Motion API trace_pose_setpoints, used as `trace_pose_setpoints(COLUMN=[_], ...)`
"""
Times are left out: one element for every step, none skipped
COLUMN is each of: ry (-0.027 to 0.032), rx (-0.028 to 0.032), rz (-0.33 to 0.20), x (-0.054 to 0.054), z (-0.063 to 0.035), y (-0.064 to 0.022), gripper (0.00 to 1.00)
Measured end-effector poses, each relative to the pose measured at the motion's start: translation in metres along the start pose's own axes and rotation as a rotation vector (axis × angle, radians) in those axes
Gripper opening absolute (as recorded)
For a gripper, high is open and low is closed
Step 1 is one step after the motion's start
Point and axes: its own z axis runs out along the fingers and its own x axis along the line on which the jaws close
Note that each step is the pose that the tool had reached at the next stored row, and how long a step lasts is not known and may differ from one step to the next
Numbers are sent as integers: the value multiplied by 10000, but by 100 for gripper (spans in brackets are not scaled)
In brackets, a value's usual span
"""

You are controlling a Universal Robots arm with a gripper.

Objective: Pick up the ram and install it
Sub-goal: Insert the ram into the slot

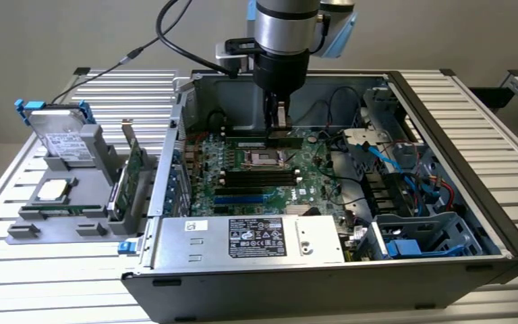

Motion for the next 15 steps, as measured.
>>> trace_pose_setpoints(ry=[0, 0, 0, 1, 0, 0, -1, -1, 3, 6, 5, 7, 7, 9, 8], rx=[0, 0, 0, 0, 0, 0, 1, 1, 0, 0, 1, 0, 1, 0, 1], rz=[0, 0, 0, 0, 0, 0, 0, 0, -1, -1, -1, -1, -1, -1, 0], x=[0, 0, 0, 0, 0, 0, 0, 0, 0, 1, 1, 1, 1, 1, 2], z=[0, 0, 0, 0, 0, 0, 9, 27, 45, 62, 80, 99, 118, 134, 154], y=[0, 0, 0, 0, 0, 0, 0, -1, -1, -1, -2, -2, -2, -2, -2], gripper=[13, 13, 13, 13, 13, 13, 13, 13, 13, 13, 13, 13, 13, 13, 13])
